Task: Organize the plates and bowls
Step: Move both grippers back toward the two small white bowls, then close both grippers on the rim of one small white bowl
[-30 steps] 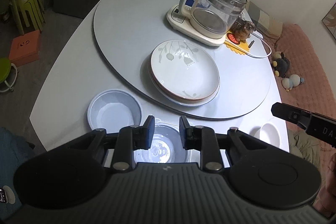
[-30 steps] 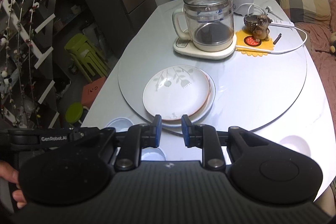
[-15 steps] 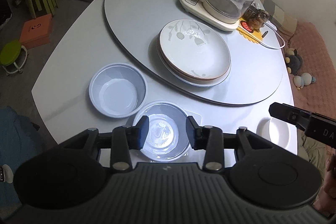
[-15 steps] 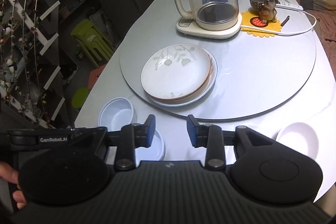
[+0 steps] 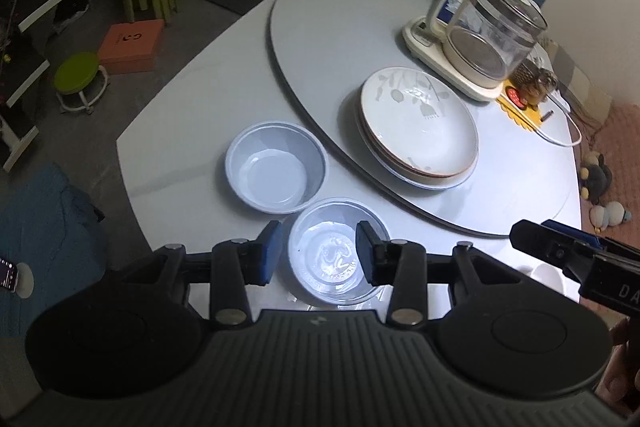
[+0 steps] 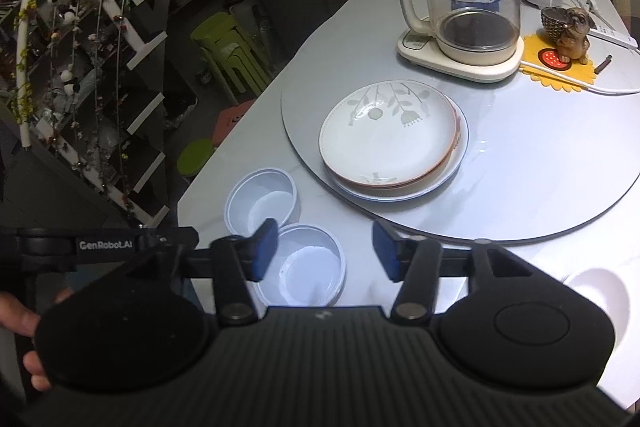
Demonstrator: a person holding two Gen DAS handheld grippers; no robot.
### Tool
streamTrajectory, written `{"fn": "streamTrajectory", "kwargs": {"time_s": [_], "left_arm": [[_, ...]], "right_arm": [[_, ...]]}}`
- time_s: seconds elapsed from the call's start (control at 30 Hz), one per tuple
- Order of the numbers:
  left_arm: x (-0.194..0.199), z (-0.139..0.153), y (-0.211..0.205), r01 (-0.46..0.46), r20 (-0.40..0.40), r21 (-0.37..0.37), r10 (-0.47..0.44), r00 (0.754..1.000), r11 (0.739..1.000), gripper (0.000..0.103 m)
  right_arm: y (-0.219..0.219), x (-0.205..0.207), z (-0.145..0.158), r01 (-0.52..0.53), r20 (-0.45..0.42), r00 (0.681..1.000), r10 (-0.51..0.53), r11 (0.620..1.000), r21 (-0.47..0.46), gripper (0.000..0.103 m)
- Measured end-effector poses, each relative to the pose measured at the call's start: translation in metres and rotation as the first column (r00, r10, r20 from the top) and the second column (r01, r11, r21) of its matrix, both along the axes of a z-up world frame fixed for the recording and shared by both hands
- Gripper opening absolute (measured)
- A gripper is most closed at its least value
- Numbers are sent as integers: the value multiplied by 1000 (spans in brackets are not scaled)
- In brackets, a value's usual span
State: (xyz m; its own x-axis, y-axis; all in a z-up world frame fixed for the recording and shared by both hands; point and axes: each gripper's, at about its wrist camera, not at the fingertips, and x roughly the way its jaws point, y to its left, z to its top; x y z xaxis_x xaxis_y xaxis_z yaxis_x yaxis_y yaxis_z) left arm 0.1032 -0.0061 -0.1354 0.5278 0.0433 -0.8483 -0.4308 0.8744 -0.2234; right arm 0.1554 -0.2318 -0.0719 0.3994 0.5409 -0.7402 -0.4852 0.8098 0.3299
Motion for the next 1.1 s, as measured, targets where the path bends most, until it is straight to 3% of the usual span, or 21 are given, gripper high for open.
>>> {"fn": "streamTrajectory", "kwargs": {"time_s": [0.13,0.23,0.5,0.9,1.1], "left_arm": [[-15,8,1,-43,3,25,43,999,999,71],[-26,11,-1,-72,19,41,72,997,997,76],[-36,5,11,-118,22,34,117,993,992,77],[11,-26,65,-77,-2,-32,77,997,997,77],[31,-43,91,-64,-22,-67,63,998,996,77]], "right_arm": [[6,1,1,-32,14,999,32,999,7,80],[11,2,0,-58,12,998,58,998,18,80],[29,6,-8,-112,-12,994,112,994,7,80],[78,25,-20,-134,-39,990,132,990,-39,79],[101,41,-33,-116,-94,989,111,992,-56,79]]}}
